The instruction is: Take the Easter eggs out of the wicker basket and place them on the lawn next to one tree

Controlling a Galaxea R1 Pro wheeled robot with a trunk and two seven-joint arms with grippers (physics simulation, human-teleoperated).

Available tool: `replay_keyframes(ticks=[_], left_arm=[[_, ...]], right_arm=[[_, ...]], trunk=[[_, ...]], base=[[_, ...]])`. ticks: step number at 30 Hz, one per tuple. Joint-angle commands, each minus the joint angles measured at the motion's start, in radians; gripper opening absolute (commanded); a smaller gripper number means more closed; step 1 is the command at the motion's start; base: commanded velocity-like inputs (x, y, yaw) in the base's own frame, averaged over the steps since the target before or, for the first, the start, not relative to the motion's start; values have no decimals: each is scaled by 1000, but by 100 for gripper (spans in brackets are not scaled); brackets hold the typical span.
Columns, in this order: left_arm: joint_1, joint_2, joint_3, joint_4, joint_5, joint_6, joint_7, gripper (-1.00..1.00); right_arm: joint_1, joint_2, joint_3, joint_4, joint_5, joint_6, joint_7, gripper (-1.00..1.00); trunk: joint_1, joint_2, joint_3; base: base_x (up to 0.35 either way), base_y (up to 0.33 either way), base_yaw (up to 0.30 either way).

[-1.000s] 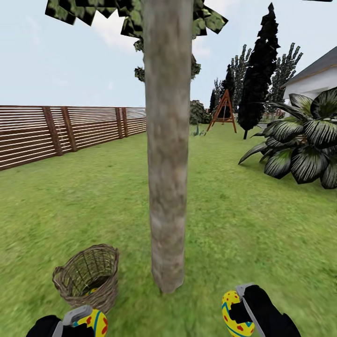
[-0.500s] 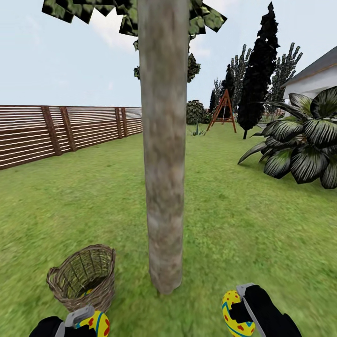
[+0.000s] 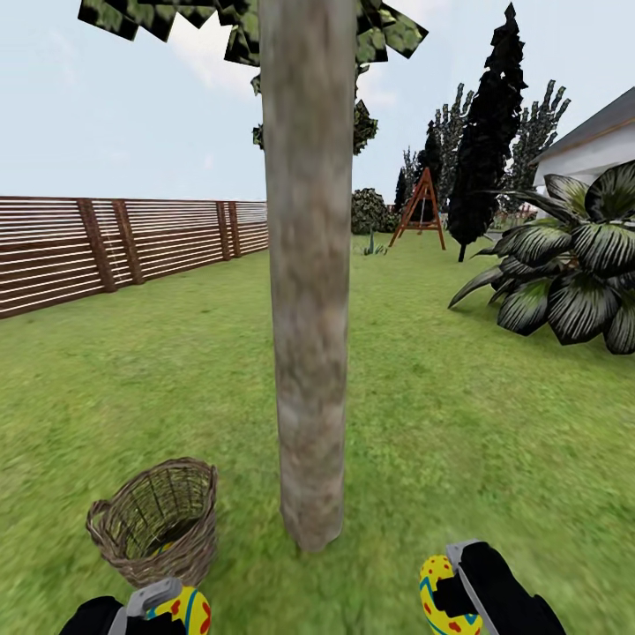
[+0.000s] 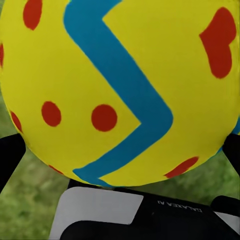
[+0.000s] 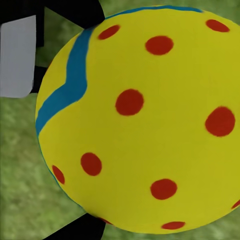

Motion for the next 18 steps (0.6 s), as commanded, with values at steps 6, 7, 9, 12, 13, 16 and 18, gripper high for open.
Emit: replay_keyframes(ticks=[6,7,9,12,13,16,18], left_arm=[[-1,-2,2,0,3,5,0,-100],[-1,-2,2,6,3,5,0,-100],[-1,-5,2,16,3,5,0,-100],[-1,-11,2,20,3,5,-1,-100],[-1,-11,2,20,3,5,-1,-100],[-1,-11,2,20,4,5,-1,-100],[-1,-11,2,19,6,5,-1,-100]], right_arm=[[-1,-3,1,-2,9,4,9,-100],[-1,-4,1,-2,9,4,9,-100],[-1,-3,1,-2,9,4,9,-100],[-1,-2,2,-2,10,4,8,-100],[-1,-2,2,-2,10,4,6,-100],[-1,-2,3,-2,13,4,5,-100],[-1,0,4,-1,15,4,4,-100]], trunk=[[23,-43,-20],[27,-50,-23],[35,-64,-29],[46,-85,-39],[50,-92,-42],[61,-113,-51],[69,-127,-58]], base=[[0,0,0],[0,0,0],[0,0,0],[0,0,0],[0,0,0],[0,0,0],[0,0,0]])
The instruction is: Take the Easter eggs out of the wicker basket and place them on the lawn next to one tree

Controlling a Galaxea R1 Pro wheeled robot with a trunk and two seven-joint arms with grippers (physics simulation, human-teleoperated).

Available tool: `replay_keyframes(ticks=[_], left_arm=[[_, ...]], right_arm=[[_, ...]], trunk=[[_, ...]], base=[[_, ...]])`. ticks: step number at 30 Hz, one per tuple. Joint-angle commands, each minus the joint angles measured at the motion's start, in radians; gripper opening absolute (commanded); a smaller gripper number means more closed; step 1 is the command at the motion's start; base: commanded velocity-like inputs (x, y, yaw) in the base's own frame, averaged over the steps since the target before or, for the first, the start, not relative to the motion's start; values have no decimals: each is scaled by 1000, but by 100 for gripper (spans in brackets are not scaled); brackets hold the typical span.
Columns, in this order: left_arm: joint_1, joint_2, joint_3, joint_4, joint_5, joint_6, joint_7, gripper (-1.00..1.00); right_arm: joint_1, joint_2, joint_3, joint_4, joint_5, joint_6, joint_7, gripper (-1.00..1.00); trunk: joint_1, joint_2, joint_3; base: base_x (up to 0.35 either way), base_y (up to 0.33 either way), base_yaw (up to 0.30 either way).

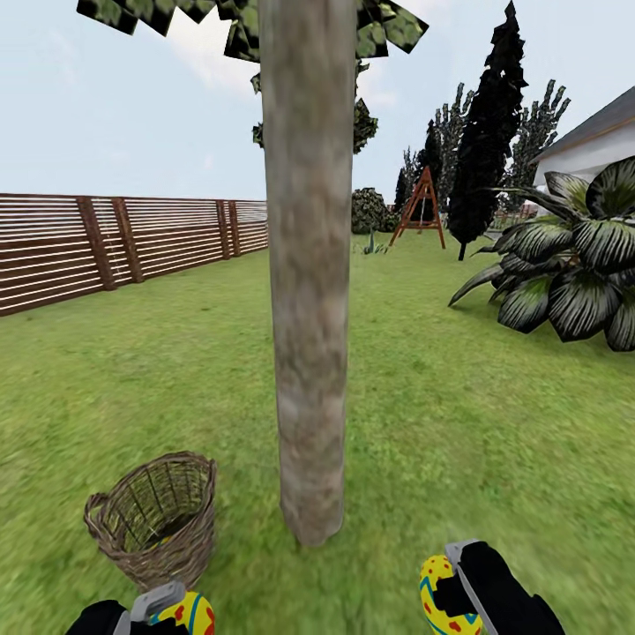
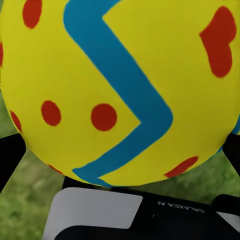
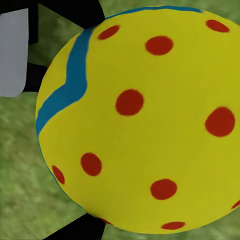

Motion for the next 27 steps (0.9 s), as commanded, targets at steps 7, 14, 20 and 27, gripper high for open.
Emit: replay_keyframes(ticks=[7,14,20,27], left_arm=[[-1,-5,2,-1,5,5,-3,-100],[-1,-5,2,-2,5,5,-3,-100],[-1,-5,2,-2,5,5,-3,-100],[-1,-5,2,-1,4,5,-2,-100]], right_arm=[[0,-1,1,-1,11,6,9,-100],[0,2,3,-1,11,6,9,-100],[-1,1,3,-1,10,6,10,-100],[0,2,4,-1,9,6,10,-100]], trunk=[[27,-50,-23],[54,-99,-45],[77,-141,-64],[104,-190,-86]], base=[[137,0,0],[68,0,0],[0,0,0],[0,0,0]])
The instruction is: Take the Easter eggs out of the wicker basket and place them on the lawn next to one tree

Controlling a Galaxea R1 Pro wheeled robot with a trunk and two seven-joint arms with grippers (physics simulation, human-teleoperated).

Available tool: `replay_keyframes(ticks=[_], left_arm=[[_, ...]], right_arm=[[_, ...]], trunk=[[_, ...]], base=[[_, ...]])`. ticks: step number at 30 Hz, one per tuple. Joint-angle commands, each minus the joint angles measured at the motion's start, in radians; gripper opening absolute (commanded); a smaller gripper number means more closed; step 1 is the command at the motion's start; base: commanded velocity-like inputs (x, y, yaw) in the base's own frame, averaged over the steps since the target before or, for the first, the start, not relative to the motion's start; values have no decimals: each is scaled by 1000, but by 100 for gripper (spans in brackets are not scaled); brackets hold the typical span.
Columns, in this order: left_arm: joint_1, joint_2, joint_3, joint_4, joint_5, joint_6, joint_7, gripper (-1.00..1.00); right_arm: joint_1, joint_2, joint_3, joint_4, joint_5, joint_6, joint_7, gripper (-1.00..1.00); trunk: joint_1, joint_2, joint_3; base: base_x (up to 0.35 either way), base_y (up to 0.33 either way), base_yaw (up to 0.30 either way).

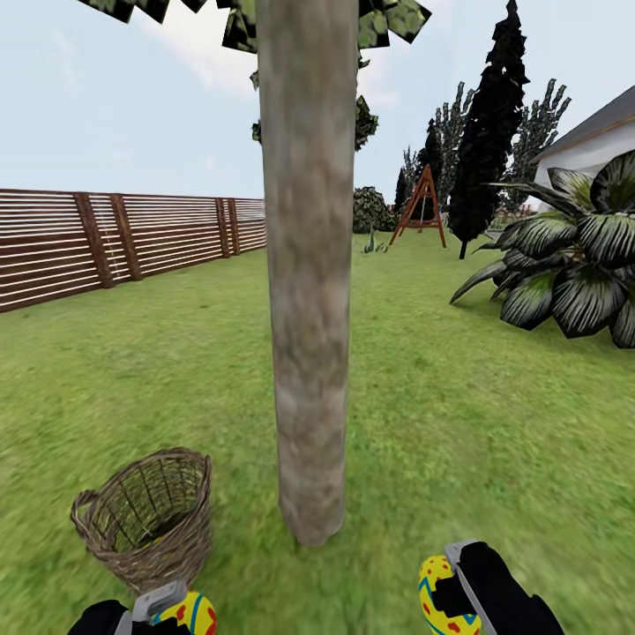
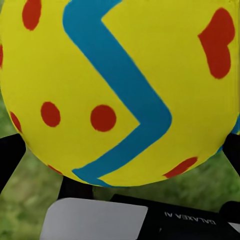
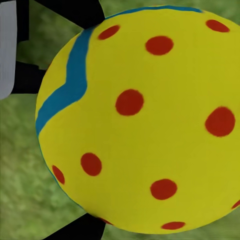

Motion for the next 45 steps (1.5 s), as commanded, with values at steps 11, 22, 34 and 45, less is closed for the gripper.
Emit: replay_keyframes(ticks=[11,22,34,45], left_arm=[[-1,0,2,1,2,5,-1,-100],[-1,0,3,-2,5,5,-1,-100],[-1,1,3,-7,6,5,-1,-100],[-1,0,3,-5,6,5,-2,-100]], right_arm=[[-1,3,5,1,12,5,7,-100],[0,3,3,0,11,5,9,-100],[0,3,6,3,14,5,9,-100],[-1,4,7,28,17,4,7,-100]], trunk=[[42,-78,-36],[84,-155,-70],[130,-239,-108],[173,-316,-142]], base=[[162,0,0],[1,0,0],[0,0,0],[155,0,0]])
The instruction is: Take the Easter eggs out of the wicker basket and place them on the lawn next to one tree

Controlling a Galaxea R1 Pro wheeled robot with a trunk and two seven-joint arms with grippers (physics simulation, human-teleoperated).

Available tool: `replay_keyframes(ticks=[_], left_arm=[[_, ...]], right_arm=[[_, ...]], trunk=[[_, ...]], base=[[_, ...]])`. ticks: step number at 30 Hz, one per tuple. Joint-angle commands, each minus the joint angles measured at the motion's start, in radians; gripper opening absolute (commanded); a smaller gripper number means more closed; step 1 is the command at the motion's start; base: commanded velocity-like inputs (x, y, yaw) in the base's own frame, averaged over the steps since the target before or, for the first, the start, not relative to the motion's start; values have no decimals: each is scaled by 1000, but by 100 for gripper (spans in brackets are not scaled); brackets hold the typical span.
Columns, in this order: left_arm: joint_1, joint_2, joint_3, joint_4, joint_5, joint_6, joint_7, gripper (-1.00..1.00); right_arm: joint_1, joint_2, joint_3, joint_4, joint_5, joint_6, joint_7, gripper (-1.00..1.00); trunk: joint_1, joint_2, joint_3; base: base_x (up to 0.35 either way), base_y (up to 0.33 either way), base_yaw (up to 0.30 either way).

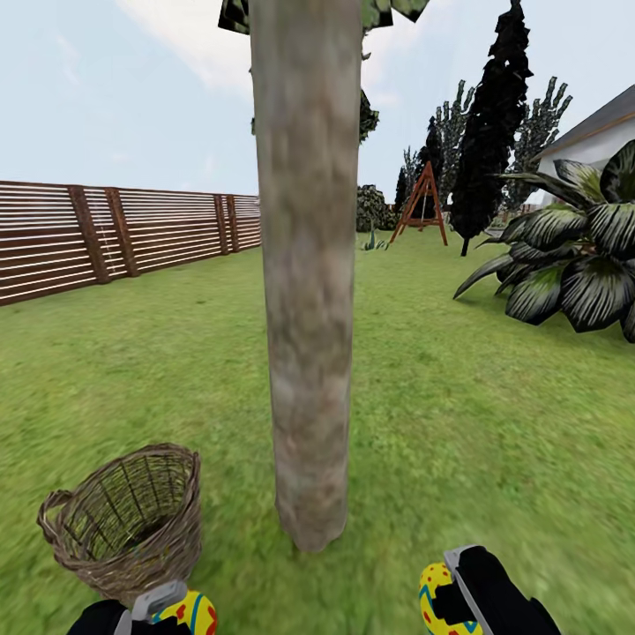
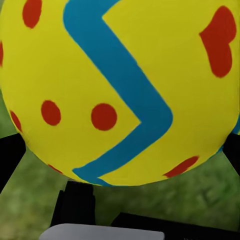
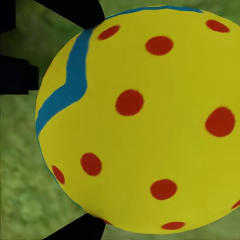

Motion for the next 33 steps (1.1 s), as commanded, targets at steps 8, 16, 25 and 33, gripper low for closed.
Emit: replay_keyframes(ticks=[8,16,25,33], left_arm=[[-1,0,0,-4,3,5,-2,-100],[-1,0,0,1,1,6,-2,-100],[-1,2,3,-2,3,6,-2,-100],[-1,8,6,7,2,7,-1,-100]], right_arm=[[0,-1,4,1,11,4,8,-100],[0,-1,4,1,11,4,8,-100],[0,-1,2,0,11,4,8,-100],[0,2,5,1,2,18,15,-100]], trunk=[[31,-57,-26],[61,-113,-51],[96,-176,-79],[126,-232,-105]], base=[[180,0,0],[217,0,0],[0,0,0],[0,0,0]])
